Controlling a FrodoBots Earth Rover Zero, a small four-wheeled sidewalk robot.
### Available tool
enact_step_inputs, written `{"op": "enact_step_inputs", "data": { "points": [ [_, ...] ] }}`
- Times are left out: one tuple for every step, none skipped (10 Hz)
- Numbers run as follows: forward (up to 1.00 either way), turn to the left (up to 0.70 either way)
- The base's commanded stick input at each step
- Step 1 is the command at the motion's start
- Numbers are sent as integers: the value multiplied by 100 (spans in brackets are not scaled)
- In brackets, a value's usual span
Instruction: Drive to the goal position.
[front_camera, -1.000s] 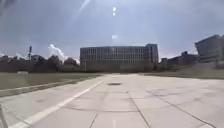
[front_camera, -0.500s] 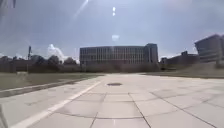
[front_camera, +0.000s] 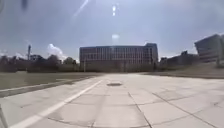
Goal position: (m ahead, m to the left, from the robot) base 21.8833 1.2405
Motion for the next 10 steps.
{"op": "enact_step_inputs", "data": {
  "points": [
    [50,1],
    [50,1],
    [50,1],
    [50,1],
    [50,1],
    [50,1],
    [50,1],
    [50,1],
    [50,1],
    [50,1]
  ]
}}
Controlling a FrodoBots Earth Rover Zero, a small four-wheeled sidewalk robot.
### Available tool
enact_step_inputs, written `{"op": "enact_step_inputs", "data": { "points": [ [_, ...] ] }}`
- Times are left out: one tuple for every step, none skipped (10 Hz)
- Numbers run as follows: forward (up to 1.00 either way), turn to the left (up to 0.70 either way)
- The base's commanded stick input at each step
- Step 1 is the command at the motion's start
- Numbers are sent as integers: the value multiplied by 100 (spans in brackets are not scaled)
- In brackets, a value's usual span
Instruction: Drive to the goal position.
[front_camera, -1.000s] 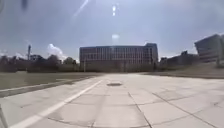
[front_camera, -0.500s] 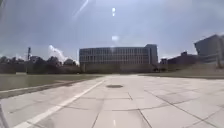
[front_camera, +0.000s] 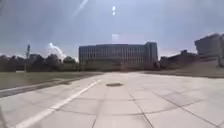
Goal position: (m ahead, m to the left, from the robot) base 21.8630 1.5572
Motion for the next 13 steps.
{"op": "enact_step_inputs", "data": {
  "points": [
    [50,1],
    [50,1],
    [50,1],
    [50,1],
    [50,1],
    [50,1],
    [50,1],
    [50,1],
    [50,1],
    [50,1],
    [50,1],
    [50,1],
    [50,1]
  ]
}}
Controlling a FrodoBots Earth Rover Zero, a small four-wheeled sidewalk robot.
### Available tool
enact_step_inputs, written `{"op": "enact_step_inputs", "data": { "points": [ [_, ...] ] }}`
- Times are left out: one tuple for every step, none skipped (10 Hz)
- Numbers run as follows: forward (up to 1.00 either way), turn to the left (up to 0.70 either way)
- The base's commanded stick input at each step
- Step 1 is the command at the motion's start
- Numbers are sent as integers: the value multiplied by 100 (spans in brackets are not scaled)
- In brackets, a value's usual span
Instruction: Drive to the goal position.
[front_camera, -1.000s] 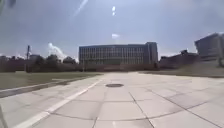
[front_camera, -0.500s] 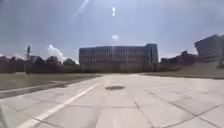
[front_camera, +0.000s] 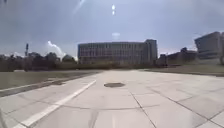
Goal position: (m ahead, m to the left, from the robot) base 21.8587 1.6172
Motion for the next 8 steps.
{"op": "enact_step_inputs", "data": {
  "points": [
    [50,1],
    [50,1],
    [50,1],
    [50,1],
    [50,1],
    [50,1],
    [50,1],
    [50,1]
  ]
}}
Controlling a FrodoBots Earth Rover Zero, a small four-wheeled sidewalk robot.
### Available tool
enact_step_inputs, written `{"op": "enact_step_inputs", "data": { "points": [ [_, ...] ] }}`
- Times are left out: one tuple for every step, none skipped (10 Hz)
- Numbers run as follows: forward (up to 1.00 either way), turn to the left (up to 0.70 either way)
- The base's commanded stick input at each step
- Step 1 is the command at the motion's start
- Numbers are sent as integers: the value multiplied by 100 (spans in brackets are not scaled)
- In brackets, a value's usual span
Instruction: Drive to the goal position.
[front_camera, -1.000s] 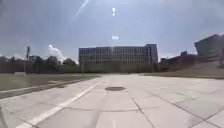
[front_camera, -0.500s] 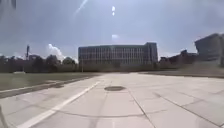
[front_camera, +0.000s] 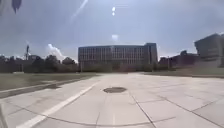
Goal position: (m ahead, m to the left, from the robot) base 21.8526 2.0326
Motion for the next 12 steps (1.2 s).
{"op": "enact_step_inputs", "data": {
  "points": [
    [50,1],
    [50,1],
    [50,1],
    [50,1],
    [50,1],
    [50,1],
    [50,1],
    [50,1],
    [50,1],
    [50,1],
    [50,1],
    [50,1]
  ]
}}
